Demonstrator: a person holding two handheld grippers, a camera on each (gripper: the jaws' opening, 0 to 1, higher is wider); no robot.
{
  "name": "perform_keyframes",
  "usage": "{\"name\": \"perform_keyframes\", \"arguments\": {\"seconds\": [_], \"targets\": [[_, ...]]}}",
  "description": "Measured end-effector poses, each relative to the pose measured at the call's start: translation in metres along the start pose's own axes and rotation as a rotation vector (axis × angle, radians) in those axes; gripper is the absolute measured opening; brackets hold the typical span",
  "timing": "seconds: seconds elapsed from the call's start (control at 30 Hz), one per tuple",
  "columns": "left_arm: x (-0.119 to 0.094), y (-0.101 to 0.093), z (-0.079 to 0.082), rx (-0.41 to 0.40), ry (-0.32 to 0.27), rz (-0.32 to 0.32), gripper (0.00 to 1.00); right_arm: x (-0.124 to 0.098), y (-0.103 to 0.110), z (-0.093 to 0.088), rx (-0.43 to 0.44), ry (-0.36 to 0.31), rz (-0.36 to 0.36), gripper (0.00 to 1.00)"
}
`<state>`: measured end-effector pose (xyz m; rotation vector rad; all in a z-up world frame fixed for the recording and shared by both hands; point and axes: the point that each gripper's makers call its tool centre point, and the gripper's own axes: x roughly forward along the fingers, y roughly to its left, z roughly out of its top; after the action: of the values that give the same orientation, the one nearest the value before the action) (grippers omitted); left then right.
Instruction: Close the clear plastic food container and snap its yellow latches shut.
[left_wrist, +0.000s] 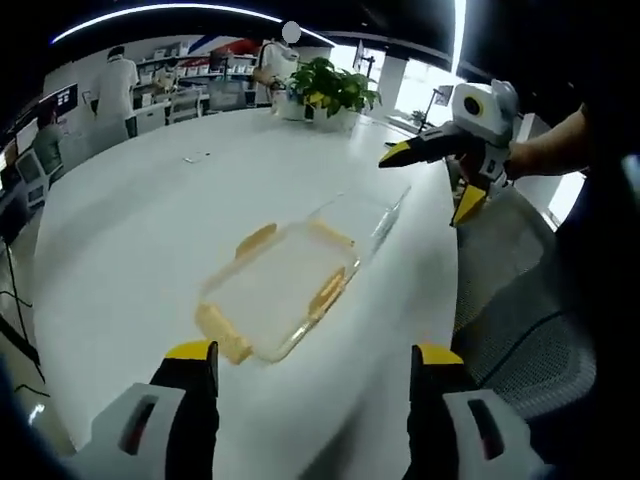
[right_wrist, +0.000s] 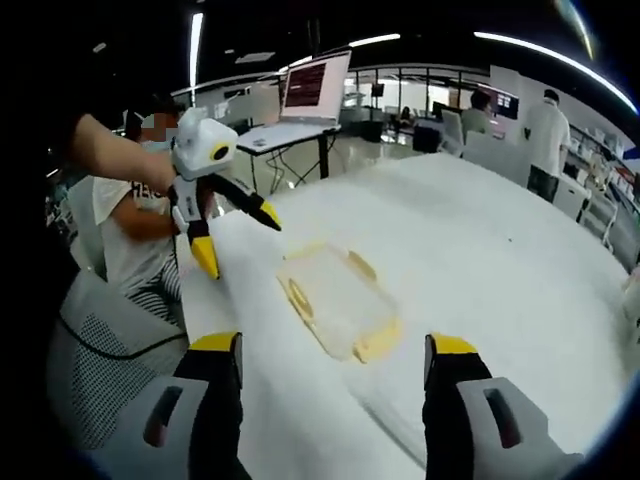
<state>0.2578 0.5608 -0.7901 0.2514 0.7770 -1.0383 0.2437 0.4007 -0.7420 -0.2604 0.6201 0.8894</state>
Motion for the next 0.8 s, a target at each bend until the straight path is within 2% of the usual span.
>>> {"name": "perform_keyframes", "arguments": {"seconds": [0.13, 0.27, 0.4, 0.8], "targets": [[0.003, -0.002, -0.001, 0.053, 0.028, -0.010, 0.75, 0.002, -0.003, -0.001, -0.005, 0.009, 0.004, 0.71], [0.006, 0.002, -0.001, 0.071, 0.036, -0.014, 0.75, 0.007, -0.006, -0.002, -0.026, 0.027, 0.013, 0.71], [0.007, 0.009, -0.004, 0.095, 0.057, -0.015, 0.75, 0.015, -0.010, -0.001, -0.070, 0.056, 0.020, 0.70], [0.013, 0.029, -0.007, 0.125, 0.099, -0.025, 0.71, 0.038, -0.021, 0.005, -0.083, 0.068, 0.060, 0.72]]}}
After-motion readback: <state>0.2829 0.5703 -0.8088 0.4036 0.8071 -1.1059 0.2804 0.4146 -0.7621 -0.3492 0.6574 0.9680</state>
